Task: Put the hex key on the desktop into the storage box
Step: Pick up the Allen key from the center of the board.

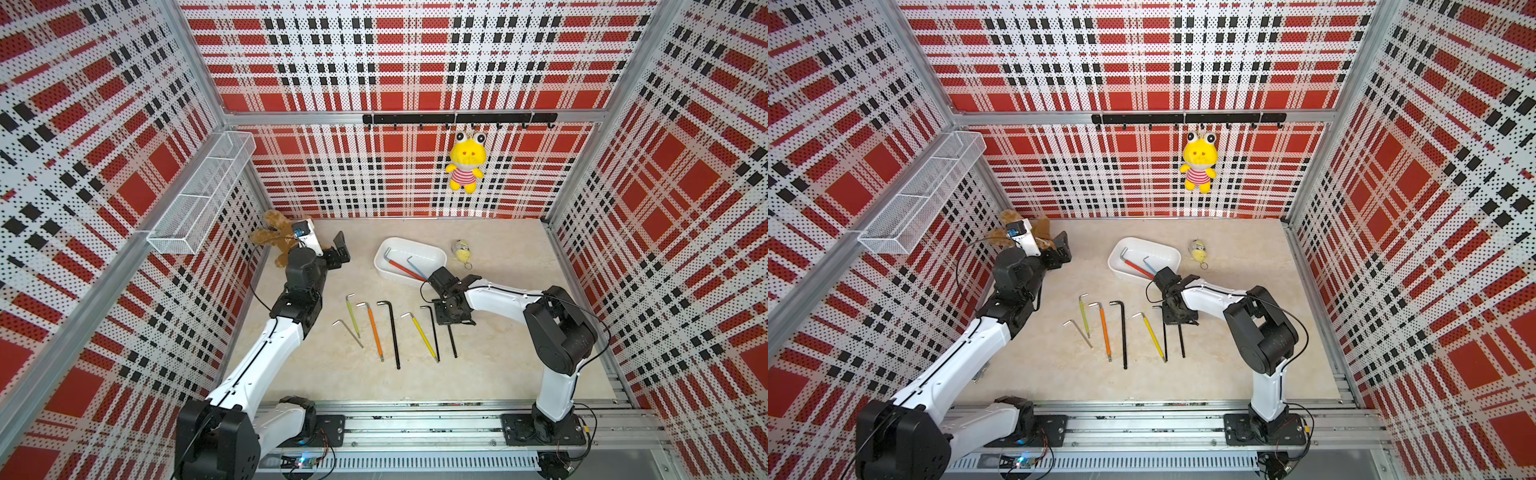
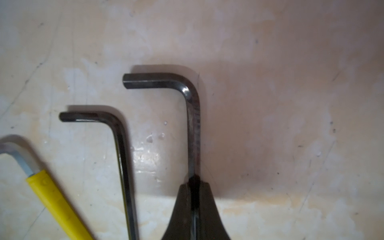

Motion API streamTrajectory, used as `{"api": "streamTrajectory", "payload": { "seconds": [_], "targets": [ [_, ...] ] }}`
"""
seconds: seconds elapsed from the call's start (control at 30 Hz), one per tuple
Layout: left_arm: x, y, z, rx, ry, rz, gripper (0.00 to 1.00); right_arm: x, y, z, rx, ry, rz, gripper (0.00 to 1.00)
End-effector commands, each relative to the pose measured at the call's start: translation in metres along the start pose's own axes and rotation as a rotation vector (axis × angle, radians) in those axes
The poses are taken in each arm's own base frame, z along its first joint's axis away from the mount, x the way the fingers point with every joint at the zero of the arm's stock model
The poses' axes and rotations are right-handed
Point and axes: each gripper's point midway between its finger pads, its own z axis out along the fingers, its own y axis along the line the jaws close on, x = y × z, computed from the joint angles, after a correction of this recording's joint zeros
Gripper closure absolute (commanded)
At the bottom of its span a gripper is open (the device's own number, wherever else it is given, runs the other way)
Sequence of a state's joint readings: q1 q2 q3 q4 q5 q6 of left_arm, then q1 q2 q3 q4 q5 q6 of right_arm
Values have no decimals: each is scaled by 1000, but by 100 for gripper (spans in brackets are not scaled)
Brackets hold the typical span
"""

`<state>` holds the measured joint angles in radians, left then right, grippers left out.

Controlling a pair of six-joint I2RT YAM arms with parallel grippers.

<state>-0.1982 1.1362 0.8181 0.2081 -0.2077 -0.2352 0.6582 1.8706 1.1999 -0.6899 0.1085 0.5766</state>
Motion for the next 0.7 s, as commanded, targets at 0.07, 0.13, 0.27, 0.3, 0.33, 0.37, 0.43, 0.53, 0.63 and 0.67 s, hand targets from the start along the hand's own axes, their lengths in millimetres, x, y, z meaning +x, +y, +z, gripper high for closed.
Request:
{"api": "streamTrajectory", "payload": {
  "seconds": [0.07,0.13,0.27,0.3,0.33,0.37,0.43,0.53,0.63,0.67],
  "targets": [
    [2,0,-2,-1,0,4,1,6,5,-27,-32,31,-172,100],
    [2,-1,-2,1,0,4,1,7,5,-35,-37,43,-229,100],
    [1,-1,-3,0,-3,5,1,4,4,-57,-43,30,-303,100],
    [0,-1,-3,0,-4,4,1,1,5,-66,-54,13,-318,100],
    [0,-1,-3,-1,-3,4,1,-5,7,-74,-65,-15,-316,100],
    [0,-1,-3,0,-3,4,1,-10,9,-84,-76,-44,-313,100],
    [1,0,-3,-2,-2,4,1,-13,4,-99,-57,-55,-374,100],
    [1,-1,-3,0,-2,4,1,-28,15,-127,-105,-137,-444,100],
    [2,-3,-2,12,3,3,1,-57,31,-153,-149,-262,-511,100],
    [2,-3,-1,15,4,2,1,-70,36,-160,-146,-301,-537,100]
  ]
}}
